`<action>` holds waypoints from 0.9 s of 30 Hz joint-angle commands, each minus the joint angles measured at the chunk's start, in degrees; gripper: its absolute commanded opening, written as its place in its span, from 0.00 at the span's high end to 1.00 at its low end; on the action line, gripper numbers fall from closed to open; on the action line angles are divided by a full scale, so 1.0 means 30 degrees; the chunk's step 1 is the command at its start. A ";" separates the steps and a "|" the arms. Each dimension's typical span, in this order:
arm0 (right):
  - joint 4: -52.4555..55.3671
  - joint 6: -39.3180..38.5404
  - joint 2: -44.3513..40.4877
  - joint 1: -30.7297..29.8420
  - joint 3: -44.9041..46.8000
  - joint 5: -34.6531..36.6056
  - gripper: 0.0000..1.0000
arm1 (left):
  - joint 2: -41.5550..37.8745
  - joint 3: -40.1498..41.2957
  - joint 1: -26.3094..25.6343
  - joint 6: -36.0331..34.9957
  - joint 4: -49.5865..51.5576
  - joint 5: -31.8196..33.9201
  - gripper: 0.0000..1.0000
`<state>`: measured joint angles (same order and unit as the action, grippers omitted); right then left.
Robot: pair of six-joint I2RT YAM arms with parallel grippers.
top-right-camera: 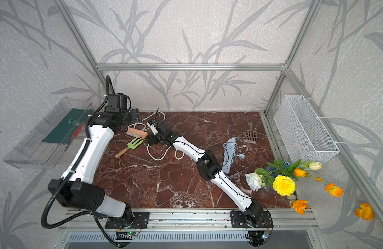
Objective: Wrap the cord around the power strip
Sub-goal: Adjust the power cord at the center of the board, then pick up the power strip from the center of the board.
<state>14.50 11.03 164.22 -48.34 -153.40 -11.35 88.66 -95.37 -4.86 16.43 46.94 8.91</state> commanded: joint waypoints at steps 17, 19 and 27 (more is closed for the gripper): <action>-0.9911 -0.0515 -1.4560 0.0936 2.1039 0.2134 0.13 | 1.1854 -0.5857 0.2323 0.2260 0.4468 -0.0076 0.21; -1.0129 -0.0353 -1.4872 0.0936 2.1526 0.2093 0.14 | 1.2360 -0.6205 0.2412 0.2252 0.4748 -0.0207 0.21; -1.0396 -0.0115 -1.5581 0.0910 2.2883 0.2081 0.14 | 1.4934 -0.8606 0.2515 0.2041 0.5886 0.0268 0.18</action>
<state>-14.92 10.07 120.49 -45.43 -85.69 -5.89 131.66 -119.11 2.22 22.06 60.10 7.92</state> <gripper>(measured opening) 0.859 0.818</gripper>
